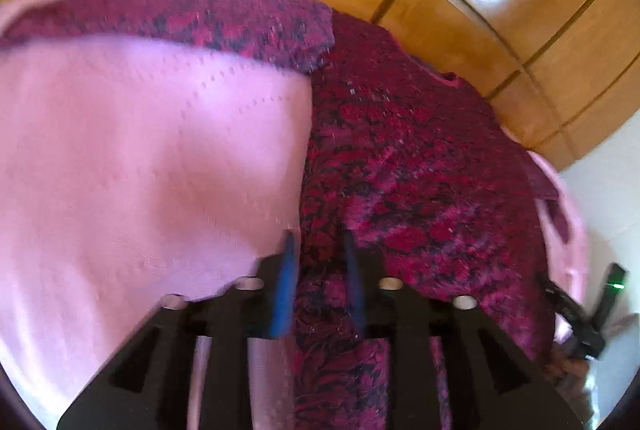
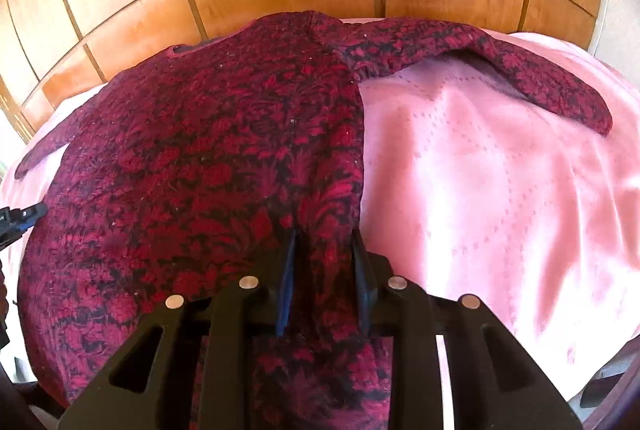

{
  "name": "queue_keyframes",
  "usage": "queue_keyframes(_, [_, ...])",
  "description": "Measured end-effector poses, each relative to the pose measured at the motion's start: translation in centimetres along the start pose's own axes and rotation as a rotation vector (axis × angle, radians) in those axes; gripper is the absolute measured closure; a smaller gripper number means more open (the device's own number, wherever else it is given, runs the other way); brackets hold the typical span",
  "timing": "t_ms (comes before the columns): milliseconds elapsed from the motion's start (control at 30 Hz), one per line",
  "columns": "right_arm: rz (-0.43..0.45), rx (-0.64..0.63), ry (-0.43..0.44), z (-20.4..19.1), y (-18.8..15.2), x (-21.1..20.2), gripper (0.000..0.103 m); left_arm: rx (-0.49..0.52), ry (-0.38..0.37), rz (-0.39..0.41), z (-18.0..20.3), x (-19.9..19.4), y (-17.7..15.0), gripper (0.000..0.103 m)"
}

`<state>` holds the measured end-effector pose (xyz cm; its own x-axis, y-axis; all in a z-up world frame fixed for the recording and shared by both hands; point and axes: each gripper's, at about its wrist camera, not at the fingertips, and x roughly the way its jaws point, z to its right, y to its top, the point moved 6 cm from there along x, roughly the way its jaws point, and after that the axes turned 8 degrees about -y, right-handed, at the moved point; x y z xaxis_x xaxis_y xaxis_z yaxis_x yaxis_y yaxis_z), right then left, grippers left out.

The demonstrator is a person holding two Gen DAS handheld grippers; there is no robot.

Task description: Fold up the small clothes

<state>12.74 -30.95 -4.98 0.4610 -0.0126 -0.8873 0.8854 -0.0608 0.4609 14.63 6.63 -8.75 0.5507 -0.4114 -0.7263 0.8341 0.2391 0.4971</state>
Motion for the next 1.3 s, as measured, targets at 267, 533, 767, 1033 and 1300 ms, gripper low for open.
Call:
queue_keyframes(267, [0.061,0.451,0.226,9.4,3.4,-0.7,0.027,0.263,0.002,0.156,7.9,-1.3,1.3,0.046])
queue_keyframes(533, [0.146,1.085,0.261,24.9,5.5,4.1,0.031,0.366,-0.041,-0.028,10.1,5.3,-1.8,0.046])
queue_keyframes(767, [0.148,1.198,0.200,29.2,7.6,7.1,0.046,0.353,-0.052,-0.046,9.3,6.2,-2.3,0.043])
queue_keyframes(1033, [0.064,0.927,-0.180,31.8,11.1,8.2,0.092,0.333,-0.075,-0.055,9.1,6.3,-2.3,0.043])
queue_keyframes(1300, [0.078,0.744,-0.252,29.7,13.7,7.0,0.093,0.336,-0.093,-0.063,9.1,6.5,-2.2,0.036])
